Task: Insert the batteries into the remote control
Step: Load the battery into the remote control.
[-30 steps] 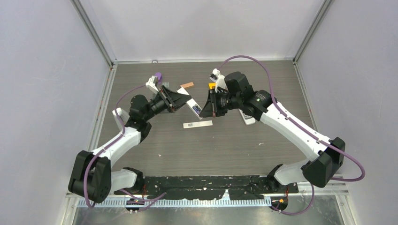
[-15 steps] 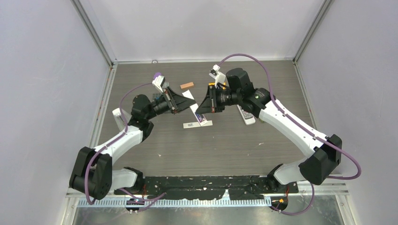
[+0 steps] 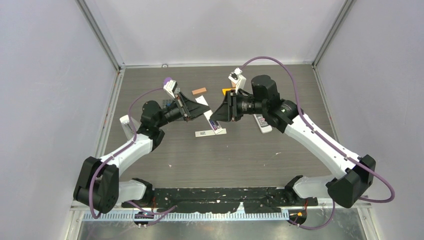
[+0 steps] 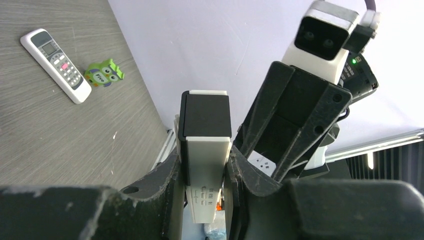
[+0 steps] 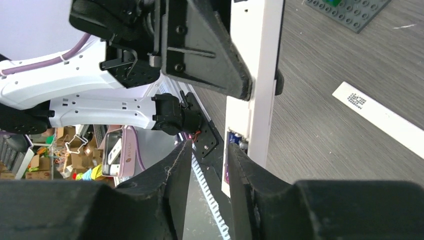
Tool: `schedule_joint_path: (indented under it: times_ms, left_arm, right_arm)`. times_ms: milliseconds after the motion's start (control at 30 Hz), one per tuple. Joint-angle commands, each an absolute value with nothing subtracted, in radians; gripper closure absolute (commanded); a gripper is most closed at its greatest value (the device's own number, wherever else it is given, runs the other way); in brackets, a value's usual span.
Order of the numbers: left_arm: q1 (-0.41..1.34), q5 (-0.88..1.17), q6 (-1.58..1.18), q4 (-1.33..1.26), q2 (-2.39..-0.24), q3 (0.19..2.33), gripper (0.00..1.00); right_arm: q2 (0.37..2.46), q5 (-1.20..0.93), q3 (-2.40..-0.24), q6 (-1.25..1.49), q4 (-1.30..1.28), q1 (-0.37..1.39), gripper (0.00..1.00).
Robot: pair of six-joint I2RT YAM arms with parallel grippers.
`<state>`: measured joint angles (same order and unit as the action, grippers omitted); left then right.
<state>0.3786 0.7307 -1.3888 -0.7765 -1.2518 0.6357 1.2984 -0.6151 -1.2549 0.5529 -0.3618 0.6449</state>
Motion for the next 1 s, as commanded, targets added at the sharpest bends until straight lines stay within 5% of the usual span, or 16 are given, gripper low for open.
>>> schedule_joint_path:
  times_ms: [0, 267, 500, 967]
  left_arm:
    - [0.378, 0.702, -1.419, -0.807, -1.224, 0.67, 1.0]
    - [0.377, 0.71, -1.472, -0.853, -1.234, 0.671, 1.0]
    - [0.377, 0.748, -1.514, -0.947, -1.247, 0.674, 1.0]
    - [0.377, 0.837, -1.62, -1.239, -1.311, 0.69, 1.0]
  right_arm:
    - [1.225, -0.602, -1.233, 0.495, -0.298, 0.638, 0.61]
    - [1.176, -0.539, -1.171, 0.37, -0.354, 0.638, 0.36]
    - [1.207, -0.619, -1.149, 0.384, -0.331, 0.638, 0.32]
    - [1.251, -0.783, -1.118, 0.528, -0.137, 0.63, 0.76]
